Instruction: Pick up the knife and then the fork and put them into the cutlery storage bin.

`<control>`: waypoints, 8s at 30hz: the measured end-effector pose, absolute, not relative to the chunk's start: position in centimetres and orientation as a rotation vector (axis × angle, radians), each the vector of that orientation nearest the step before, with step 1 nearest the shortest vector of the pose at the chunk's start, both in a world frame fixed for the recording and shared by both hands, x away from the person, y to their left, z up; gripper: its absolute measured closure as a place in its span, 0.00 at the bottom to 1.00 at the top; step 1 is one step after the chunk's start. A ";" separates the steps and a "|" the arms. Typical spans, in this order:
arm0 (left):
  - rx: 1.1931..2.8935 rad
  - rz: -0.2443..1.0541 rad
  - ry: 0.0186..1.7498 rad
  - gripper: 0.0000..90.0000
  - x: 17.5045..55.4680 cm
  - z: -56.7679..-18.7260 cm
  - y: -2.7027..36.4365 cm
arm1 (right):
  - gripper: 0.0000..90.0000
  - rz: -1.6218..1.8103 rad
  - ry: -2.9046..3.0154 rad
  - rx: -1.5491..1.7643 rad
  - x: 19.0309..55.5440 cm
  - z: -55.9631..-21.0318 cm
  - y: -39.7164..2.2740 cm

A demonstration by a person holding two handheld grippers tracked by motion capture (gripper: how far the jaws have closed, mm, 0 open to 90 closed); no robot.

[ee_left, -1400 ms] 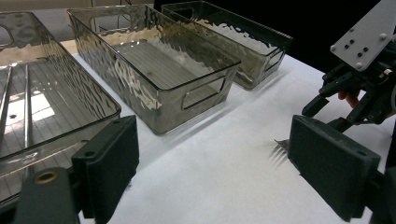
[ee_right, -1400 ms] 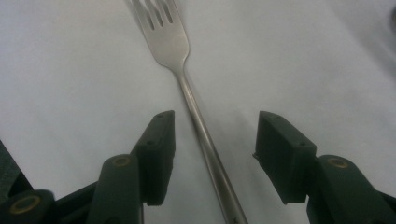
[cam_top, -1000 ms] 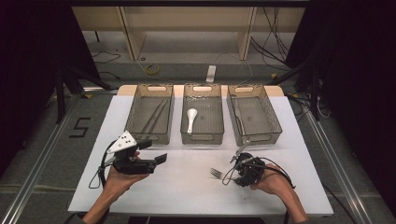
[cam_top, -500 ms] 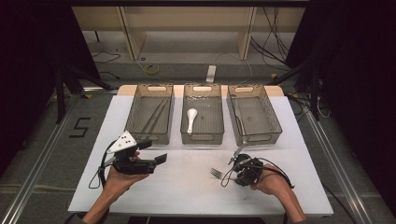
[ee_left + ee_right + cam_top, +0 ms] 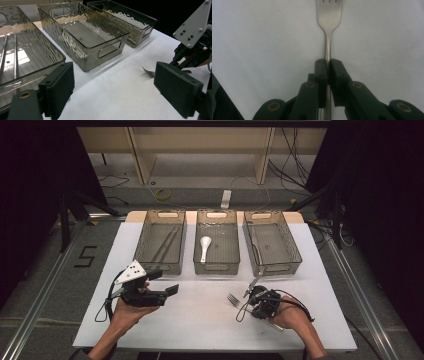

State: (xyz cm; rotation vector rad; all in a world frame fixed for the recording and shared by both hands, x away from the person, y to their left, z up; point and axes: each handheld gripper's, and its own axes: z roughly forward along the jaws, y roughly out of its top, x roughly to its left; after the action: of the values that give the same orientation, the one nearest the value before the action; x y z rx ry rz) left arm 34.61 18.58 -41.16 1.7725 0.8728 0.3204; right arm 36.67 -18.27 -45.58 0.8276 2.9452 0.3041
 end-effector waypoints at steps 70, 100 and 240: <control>1.748 0.329 0.881 0.18 34.6 -41.0 18.9 | 0.95 0.868 2.448 1.102 46.3 -34.9 -22.7; 1.746 0.325 0.875 0.18 34.6 -41.0 18.8 | 0.95 0.867 2.226 1.420 52.5 -36.4 -24.4; 1.763 0.238 0.848 0.18 34.1 -41.2 18.5 | 0.21 1.472 2.142 1.071 31.6 -43.3 -23.9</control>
State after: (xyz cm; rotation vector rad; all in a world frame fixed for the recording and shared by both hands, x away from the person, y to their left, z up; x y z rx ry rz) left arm 34.08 18.54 -41.24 1.7634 0.8476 0.2385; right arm 31.60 -23.89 -43.27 1.0714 2.1421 1.4724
